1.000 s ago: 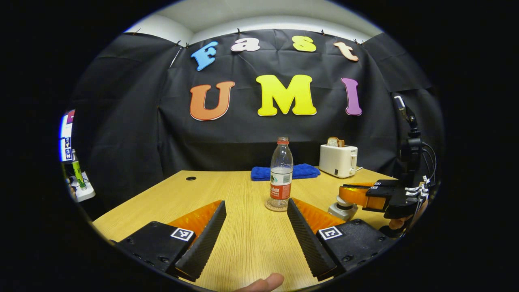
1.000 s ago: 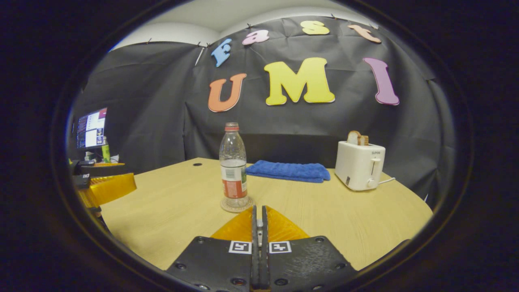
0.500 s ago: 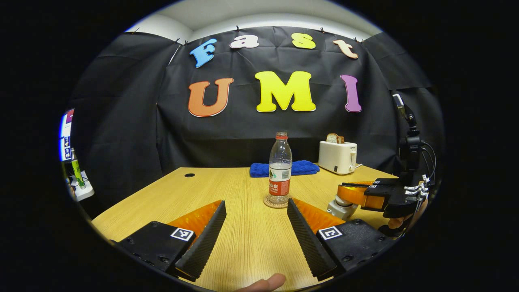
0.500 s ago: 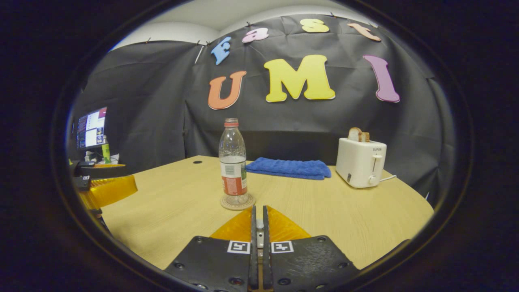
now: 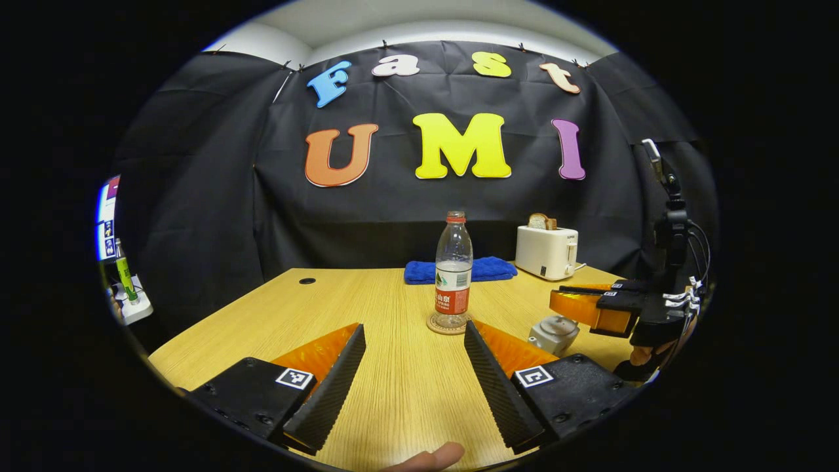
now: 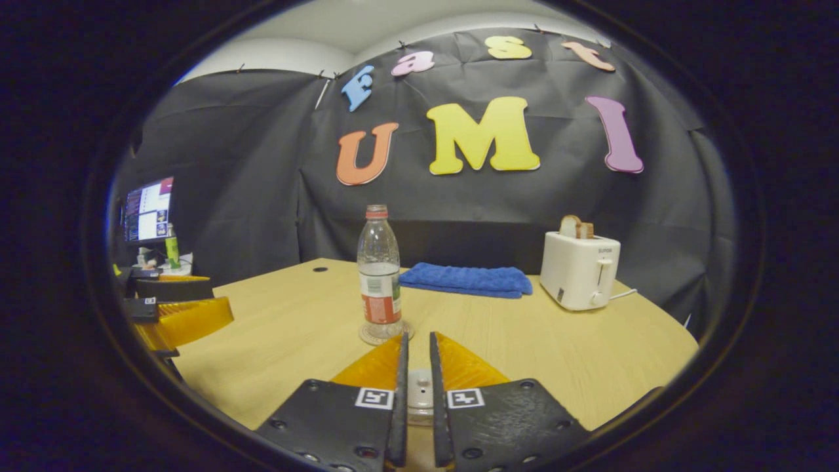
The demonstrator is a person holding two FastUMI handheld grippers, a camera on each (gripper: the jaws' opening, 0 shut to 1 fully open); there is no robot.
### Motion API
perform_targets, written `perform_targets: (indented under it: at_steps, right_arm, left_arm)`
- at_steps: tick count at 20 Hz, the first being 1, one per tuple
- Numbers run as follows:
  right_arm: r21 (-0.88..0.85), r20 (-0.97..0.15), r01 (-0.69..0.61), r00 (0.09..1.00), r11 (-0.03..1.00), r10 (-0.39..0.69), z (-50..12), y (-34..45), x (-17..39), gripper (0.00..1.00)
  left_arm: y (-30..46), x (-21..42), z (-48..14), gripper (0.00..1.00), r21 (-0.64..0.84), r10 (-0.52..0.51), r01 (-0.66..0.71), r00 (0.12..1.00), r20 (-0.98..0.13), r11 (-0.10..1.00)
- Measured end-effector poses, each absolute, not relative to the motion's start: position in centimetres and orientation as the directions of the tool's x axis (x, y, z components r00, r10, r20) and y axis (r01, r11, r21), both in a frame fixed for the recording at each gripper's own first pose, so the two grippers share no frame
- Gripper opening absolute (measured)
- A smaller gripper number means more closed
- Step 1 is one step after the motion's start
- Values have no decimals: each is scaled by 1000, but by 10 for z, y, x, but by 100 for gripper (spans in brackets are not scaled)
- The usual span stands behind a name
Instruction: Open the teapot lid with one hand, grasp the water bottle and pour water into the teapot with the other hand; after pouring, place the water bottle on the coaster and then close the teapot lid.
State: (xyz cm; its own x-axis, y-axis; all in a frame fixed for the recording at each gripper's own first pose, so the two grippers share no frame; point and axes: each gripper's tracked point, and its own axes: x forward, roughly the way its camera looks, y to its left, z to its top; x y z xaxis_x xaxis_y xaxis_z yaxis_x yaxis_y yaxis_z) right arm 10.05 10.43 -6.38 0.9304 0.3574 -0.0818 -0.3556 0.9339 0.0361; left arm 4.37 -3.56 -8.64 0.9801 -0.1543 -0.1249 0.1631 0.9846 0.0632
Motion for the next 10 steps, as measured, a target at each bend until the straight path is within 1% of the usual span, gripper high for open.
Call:
perform_targets:
  at_steps: [1,2,3,4,5,6,7,8,9,10]
  right_arm:
    - [31,-73,-339,937,940,340,-58,101,99,24]
    - [29,-70,-327,942,945,328,-56,97,92,37]
    - [32,-73,-319,945,947,320,-54,94,86,41]
    - [36,-70,-307,948,951,309,-50,90,79,53]
    - [38,-63,-290,954,956,292,-44,84,73,59]
    - [37,-57,-270,961,962,271,-38,78,67,67]
    - [35,-55,-249,966,968,251,-31,72,60,70]
    - [35,-53,-228,972,973,230,-26,67,53,76]
    - [36,-48,-214,975,976,216,-19,62,44,80]
    - [37,-47,-200,978,979,202,-14,58,36,89]
  left_arm:
    - [-35,42,-84,96,64,-152,161,981,-123,985]
    - [-33,41,-80,96,64,-151,159,982,-117,985]
    - [-33,38,-75,96,62,-152,160,982,-109,985]
    - [-32,36,-72,96,57,-154,160,982,-105,985]
    - [-30,35,-67,95,46,-154,159,983,-103,986]
    - [-29,31,-63,95,36,-159,163,982,-101,986]
    - [-28,28,-58,96,29,-160,163,982,-99,986]
    - [-25,23,-52,96,27,-159,163,983,-93,986]
    - [-24,19,-44,96,28,-161,164,983,-85,986]
    - [-23,14,-39,96,29,-167,169,983,-78,985]
